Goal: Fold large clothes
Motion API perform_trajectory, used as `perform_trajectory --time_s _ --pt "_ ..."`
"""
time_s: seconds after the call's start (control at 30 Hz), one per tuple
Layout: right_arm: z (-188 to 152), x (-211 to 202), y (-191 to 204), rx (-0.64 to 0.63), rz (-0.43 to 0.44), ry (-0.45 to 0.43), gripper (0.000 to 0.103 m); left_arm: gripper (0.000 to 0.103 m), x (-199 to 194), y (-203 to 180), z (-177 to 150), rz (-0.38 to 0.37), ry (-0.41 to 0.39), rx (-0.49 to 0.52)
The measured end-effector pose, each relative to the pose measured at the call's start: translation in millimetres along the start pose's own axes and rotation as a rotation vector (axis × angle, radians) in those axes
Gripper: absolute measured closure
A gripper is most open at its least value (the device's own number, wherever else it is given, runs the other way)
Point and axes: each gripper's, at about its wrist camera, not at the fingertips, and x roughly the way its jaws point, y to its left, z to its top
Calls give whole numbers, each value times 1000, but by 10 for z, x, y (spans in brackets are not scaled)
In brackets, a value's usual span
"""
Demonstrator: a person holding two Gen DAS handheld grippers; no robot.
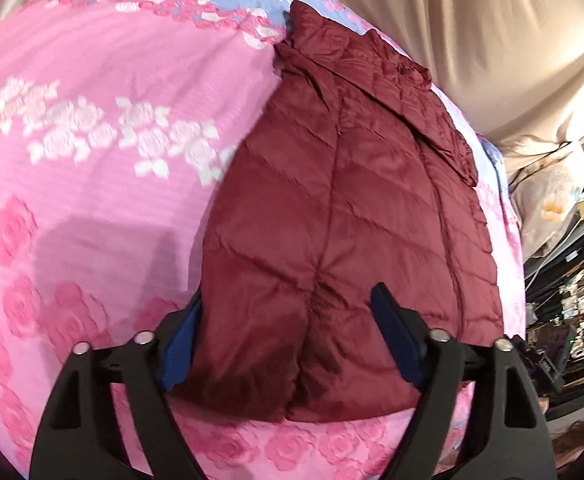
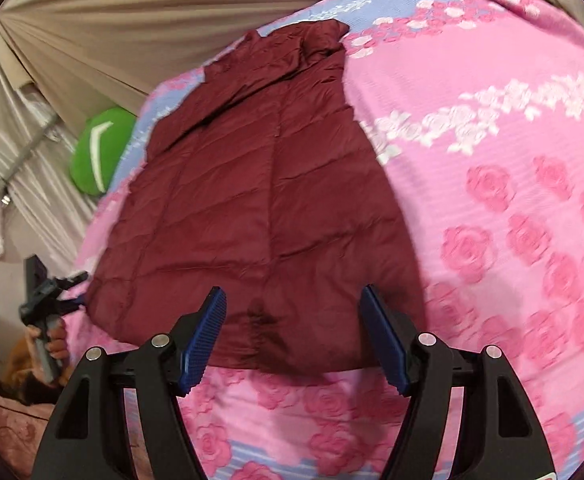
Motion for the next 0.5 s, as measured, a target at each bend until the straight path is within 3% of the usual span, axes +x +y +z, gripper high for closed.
perform_trajectory --time_s 0.07,0.1,0.13,0.2,0.27,0.37,0.5 --pt "-36 31 -16 27 43 -4 34 49 5 -32 -44 -6 -2 7" --pt "-47 46 -37 42 75 -8 34 52 1 -44 -59 -17 -2 7" --pt "-66 53 -50 54 86 -15 40 62 -3 -57 -75 -23 -3 5" --pt "-65 58 -89 67 92 -30 63 78 -44 -98 -112 -29 -18 9" --pt "-69 48 -120 86 98 -45 100 92 -105 -126 -127 -31 -41 11" --pt "-82 -63 -119 94 102 -104 101 99 -292 -168 -146 -62 -96 9" --pt "-120 -470 16 25 86 -268 102 102 -625 -340 -202 -100 -183 47"
